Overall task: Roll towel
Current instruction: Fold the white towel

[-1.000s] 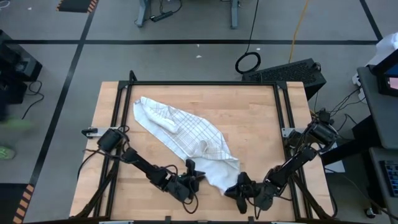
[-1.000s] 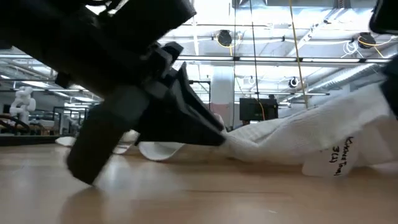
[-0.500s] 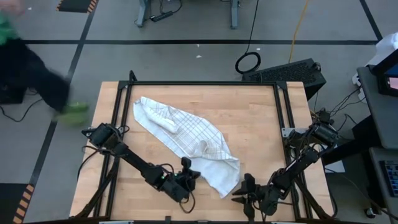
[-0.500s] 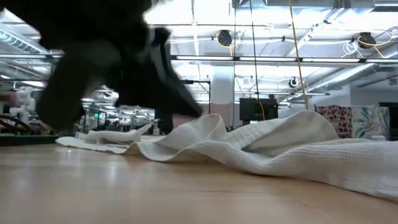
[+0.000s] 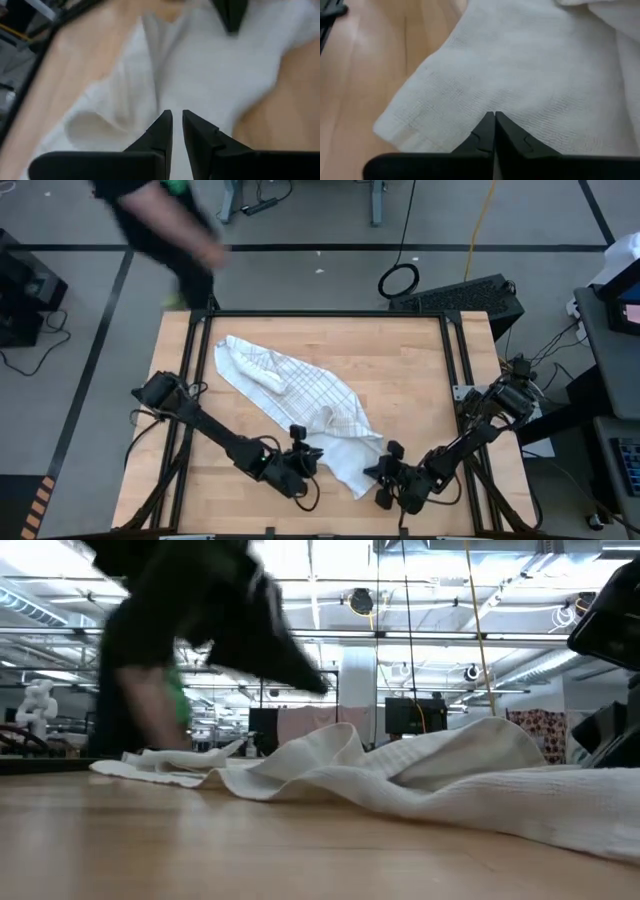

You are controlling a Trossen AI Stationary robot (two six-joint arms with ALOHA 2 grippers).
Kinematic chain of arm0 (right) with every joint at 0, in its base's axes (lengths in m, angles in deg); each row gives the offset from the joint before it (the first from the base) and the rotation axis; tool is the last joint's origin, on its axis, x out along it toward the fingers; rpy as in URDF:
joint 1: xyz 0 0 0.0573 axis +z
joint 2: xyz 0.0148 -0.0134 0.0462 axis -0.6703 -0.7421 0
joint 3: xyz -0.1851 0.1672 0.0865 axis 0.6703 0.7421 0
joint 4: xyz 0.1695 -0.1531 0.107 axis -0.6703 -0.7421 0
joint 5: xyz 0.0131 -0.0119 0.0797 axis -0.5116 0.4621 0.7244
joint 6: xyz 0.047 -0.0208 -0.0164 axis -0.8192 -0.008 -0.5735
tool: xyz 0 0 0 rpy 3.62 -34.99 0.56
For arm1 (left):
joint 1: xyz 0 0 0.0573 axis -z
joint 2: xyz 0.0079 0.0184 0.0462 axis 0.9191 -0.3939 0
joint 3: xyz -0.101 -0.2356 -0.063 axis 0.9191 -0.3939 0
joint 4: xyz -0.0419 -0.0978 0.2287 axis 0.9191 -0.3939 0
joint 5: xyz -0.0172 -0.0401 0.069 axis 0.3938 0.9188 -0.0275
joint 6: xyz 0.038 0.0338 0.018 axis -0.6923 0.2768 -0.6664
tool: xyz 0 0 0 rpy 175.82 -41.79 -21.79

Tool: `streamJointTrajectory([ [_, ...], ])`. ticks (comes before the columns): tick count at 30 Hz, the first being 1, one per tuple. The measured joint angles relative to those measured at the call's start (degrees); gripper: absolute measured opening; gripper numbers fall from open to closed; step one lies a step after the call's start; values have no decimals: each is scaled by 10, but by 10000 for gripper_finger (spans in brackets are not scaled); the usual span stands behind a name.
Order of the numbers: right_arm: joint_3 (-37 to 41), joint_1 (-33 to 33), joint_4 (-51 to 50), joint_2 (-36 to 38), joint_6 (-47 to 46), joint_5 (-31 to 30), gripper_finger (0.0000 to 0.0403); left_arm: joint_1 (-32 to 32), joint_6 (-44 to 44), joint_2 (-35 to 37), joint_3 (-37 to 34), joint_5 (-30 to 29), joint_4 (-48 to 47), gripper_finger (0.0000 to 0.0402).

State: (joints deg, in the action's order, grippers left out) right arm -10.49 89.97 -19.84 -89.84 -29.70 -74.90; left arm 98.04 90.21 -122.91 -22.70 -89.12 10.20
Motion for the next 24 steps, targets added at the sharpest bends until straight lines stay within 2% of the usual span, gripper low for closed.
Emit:
streamJointTrajectory([
  [3,1,5,-5,7,-7,-8,9,-29,-57,7,0,9,2,52],
  [5,3,6,-26,30,16,-4,12,-48,-109,6,-1,36,8,56],
  [8,4,7,-69,82,46,10,13,-66,-208,-7,0,102,29,76],
  [10,4,6,-95,117,64,3,13,-75,-248,-13,-2,109,38,95],
  [14,4,6,-124,153,109,-21,13,-98,-266,-14,0,113,67,131],
  [16,3,6,-121,156,125,-47,13,-110,-256,-20,-1,136,62,144],
  [19,3,5,-106,141,138,-71,13,-124,-260,-30,-6,147,43,151],
  [24,3,1,-90,111,143,-80,13,-135,-328,-43,-6,147,33,152],
])
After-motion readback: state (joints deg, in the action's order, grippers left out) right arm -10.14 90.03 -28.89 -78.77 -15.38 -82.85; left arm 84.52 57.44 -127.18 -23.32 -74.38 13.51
